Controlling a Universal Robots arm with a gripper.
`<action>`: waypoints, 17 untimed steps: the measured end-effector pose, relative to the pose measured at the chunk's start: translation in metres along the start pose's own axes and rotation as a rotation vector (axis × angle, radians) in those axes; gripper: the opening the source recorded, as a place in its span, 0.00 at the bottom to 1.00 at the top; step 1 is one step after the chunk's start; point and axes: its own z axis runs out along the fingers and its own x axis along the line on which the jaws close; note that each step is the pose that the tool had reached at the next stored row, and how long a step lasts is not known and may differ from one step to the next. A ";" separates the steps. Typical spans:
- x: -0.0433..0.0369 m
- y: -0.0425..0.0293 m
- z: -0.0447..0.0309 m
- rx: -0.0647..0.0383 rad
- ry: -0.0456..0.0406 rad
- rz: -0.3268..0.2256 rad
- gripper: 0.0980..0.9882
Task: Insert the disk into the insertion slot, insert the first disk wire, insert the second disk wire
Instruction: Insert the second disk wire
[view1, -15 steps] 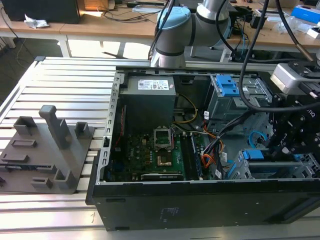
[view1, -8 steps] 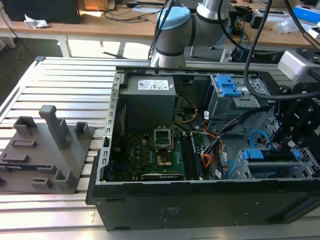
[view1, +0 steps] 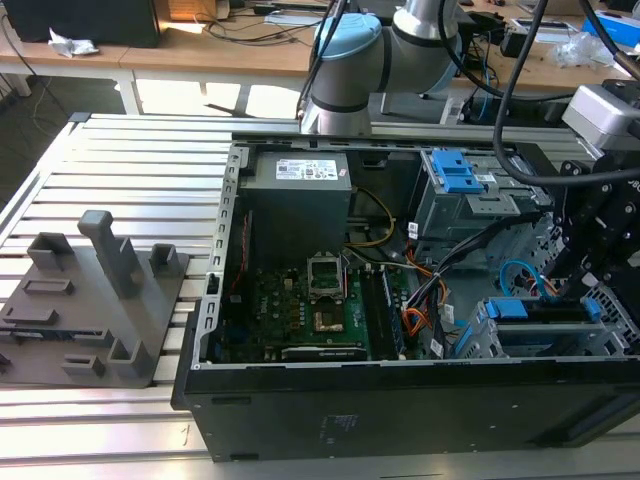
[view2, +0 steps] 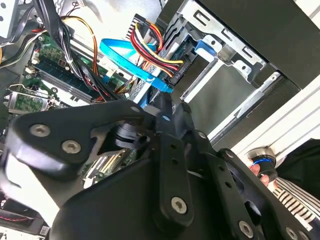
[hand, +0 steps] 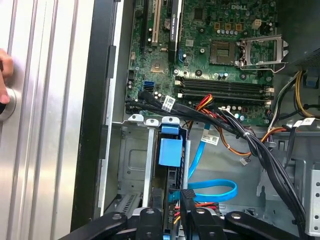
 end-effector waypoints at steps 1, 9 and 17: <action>0.0000 0.0000 0.0000 0.000 0.0000 0.000 0.06; 0.0000 -0.0001 -0.0001 0.000 0.0001 0.000 0.01; 0.0013 0.0016 -0.0223 0.000 -0.0003 0.000 0.01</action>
